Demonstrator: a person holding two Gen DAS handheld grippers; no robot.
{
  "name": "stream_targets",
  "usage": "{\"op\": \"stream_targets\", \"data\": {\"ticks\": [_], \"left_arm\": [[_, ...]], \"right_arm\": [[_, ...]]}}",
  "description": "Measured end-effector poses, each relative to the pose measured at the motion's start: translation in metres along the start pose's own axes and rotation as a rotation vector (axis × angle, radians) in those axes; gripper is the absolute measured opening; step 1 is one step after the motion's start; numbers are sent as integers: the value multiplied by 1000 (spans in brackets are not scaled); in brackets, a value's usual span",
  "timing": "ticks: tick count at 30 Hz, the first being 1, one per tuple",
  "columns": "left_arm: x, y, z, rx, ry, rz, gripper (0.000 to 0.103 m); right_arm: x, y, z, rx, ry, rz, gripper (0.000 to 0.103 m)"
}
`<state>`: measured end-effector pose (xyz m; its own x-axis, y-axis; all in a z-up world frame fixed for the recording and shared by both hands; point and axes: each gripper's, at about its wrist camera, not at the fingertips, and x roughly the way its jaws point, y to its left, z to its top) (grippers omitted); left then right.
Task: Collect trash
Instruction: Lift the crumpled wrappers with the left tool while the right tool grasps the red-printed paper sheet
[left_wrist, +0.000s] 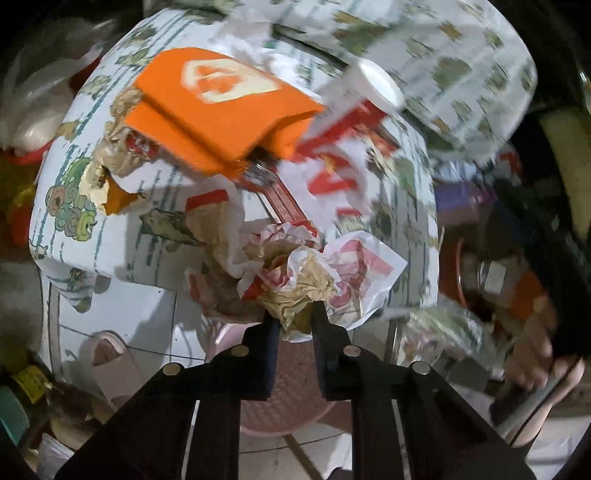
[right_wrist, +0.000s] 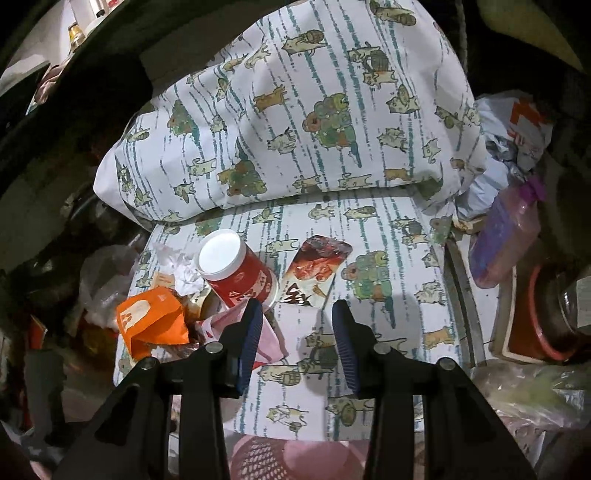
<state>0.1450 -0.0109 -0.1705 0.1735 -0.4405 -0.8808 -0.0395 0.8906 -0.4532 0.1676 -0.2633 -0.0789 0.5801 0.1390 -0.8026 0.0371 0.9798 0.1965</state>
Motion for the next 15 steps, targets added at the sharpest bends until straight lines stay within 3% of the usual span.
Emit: {"op": "stream_targets", "data": {"ticks": [4,8,11,15], "left_arm": [[1,-8,-7,29,8,-3,18],[2,-1,-5,-11,22,-12,18],[-7,4,-10,16,45,-71,18],[-19,-14,-16,136,-25,13,18]], "right_arm": [[-5,-4,-1,-9,-15,-24,47],[-6,-9,1,18,-12,-17,56],[-3,-9,2,21,-7,-23,62],[0,-6,3,24,-4,-34,64]]}}
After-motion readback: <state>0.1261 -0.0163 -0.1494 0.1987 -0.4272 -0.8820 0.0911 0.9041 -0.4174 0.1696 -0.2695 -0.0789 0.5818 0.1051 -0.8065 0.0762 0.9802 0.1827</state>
